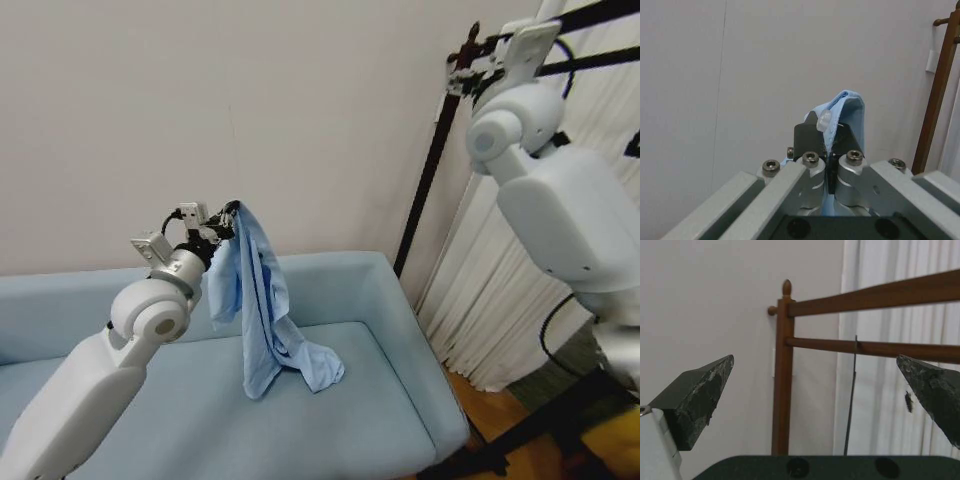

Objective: Pick up the clothes from the sofa and hang them on the clothes hanger.

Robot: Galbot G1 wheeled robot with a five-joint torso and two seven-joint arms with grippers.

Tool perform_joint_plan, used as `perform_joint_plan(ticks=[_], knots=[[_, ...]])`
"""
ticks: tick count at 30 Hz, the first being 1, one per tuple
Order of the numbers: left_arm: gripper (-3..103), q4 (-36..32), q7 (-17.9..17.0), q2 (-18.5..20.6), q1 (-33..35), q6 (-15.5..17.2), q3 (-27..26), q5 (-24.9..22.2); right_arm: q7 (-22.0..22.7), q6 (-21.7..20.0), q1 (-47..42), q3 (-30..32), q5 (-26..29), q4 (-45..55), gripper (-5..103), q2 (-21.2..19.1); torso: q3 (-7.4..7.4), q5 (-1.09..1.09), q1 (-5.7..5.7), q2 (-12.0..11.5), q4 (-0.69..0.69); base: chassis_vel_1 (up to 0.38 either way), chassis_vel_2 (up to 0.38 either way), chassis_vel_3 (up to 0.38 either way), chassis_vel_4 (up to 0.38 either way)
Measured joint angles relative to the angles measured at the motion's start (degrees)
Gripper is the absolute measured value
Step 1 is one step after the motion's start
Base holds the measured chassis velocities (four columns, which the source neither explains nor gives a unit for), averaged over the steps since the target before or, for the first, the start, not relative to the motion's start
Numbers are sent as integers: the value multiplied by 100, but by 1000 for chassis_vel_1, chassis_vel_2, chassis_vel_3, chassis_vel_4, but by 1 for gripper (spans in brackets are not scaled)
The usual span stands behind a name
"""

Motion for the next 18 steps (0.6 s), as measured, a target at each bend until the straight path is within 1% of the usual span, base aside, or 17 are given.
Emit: perform_joint_plan(ticks=[1,5,6,9,17,18], knots=[[0,0,0,0,0,0,0,0,0,0,0,0,0,0,100,0,0,0,0,0,0,0,0,0,0],[0,-48,34,-26,89,-7,-98,0,221,40,231,-3,73,-804,100,353,0,0,1,0,-1,0,0,0,0],[0,-48,34,-26,89,-7,-98,0,221,40,231,-3,73,-804,100,353,0,0,1,0,-1,0,0,0,0],[0,-100,41,-41,166,-9,-172,0,275,88,288,2,95,-1245,100,499,0,0,1,0,1,0,0,0,0],[0,-211,65,-37,321,-14,-334,-10,364,131,249,31,316,-1793,100,572,0,2,0,0,-2,0,0,0,0],[0,-228,68,-41,346,-15,-350,-10,380,137,239,44,357,-1860,103,593,0,2,0,0,-2,0,0,0,0]])
